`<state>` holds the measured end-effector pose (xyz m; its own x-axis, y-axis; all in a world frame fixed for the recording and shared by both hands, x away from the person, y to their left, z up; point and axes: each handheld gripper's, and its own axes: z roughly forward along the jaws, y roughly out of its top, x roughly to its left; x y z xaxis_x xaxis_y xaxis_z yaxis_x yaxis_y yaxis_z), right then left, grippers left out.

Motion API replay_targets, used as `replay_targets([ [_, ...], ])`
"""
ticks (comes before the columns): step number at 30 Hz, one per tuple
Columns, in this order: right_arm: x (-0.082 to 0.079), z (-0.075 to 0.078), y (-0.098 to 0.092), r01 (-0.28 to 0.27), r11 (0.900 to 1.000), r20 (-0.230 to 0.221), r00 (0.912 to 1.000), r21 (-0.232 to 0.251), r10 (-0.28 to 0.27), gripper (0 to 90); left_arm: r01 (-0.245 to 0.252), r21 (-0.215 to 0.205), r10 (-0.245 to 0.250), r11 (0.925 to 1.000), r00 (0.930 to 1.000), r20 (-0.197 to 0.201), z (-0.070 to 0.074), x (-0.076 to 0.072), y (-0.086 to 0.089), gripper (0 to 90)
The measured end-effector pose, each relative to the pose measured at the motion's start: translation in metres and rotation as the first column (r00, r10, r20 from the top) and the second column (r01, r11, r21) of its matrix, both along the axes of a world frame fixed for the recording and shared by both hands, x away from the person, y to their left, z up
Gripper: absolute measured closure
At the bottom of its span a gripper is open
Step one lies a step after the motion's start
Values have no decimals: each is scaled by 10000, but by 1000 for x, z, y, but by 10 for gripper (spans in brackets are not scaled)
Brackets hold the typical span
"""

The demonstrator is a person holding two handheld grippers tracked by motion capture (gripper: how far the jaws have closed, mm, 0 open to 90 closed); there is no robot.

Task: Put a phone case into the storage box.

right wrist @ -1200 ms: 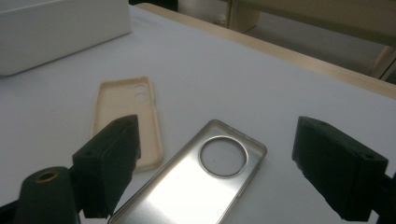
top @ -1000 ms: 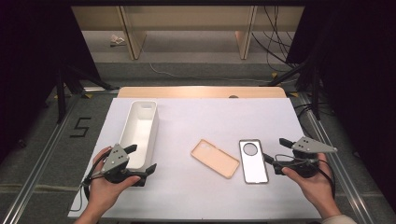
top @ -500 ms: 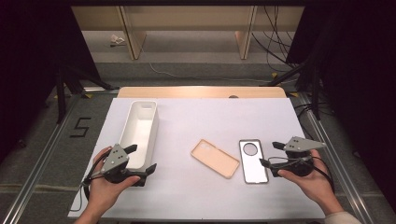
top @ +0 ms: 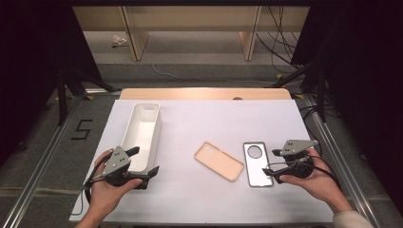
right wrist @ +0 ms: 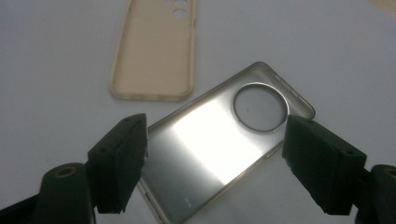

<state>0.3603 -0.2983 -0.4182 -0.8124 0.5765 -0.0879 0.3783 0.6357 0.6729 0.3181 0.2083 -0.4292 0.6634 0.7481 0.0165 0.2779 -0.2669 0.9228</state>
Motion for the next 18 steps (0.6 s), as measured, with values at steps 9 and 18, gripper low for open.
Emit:
replay_targets([
  [9, 5, 2, 12, -1853, 9533, -1012, 9810, -2386, 1653, 409, 17, 0, -17, 10000, 10000, -3, 0, 0, 0, 55],
  [18, 5, -11, 36, -3089, 8652, -1879, 9490, -3951, 2531, 434, 54, -5, -54, 10000, 10000, 13, 0, 0, 0, 55],
])
